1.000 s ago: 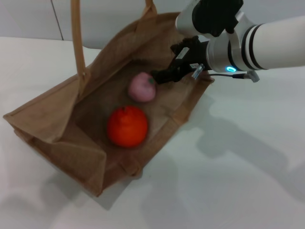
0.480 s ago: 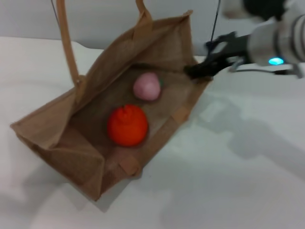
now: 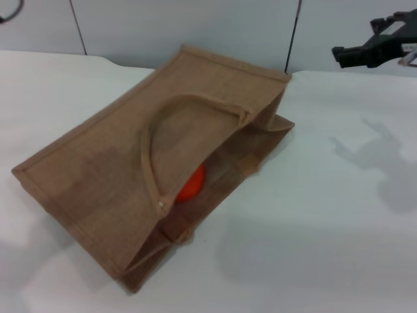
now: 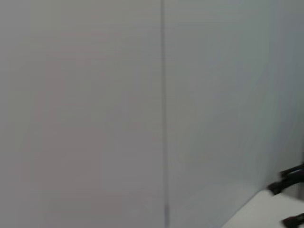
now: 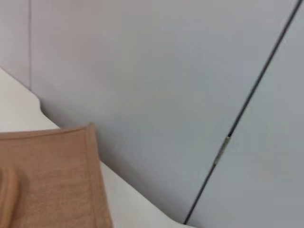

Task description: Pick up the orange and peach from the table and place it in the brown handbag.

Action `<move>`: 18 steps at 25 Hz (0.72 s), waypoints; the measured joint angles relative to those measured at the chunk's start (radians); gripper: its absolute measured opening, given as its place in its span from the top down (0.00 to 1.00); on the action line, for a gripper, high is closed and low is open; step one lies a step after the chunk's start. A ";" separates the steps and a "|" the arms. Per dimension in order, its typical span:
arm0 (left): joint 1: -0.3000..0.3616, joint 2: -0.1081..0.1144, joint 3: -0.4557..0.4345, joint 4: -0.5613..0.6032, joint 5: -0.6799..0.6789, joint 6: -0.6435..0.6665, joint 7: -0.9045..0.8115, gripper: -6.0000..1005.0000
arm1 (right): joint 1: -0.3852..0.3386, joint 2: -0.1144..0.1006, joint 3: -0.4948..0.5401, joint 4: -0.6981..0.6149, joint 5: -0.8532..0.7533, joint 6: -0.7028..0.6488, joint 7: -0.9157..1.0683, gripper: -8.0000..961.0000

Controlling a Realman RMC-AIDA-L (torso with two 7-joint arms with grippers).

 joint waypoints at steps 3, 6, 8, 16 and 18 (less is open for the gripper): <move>0.002 -0.001 -0.002 -0.099 -0.079 0.000 0.097 0.48 | -0.003 0.002 -0.003 0.025 0.000 -0.049 -0.007 0.08; 0.014 -0.004 -0.006 -0.215 -0.167 0.014 0.241 0.32 | -0.019 0.004 -0.043 0.056 0.004 -0.148 -0.009 0.08; 0.029 -0.004 -0.010 -0.315 -0.252 0.032 0.377 0.25 | -0.041 0.004 -0.091 0.069 0.003 -0.250 -0.011 0.08; 0.048 -0.008 -0.030 -0.788 -0.586 0.090 1.037 0.13 | -0.154 0.006 -0.326 0.177 0.007 -0.825 -0.050 0.08; 0.040 -0.008 -0.032 -0.908 -0.668 0.131 1.168 0.13 | -0.181 0.006 -0.402 0.225 0.018 -1.016 -0.045 0.08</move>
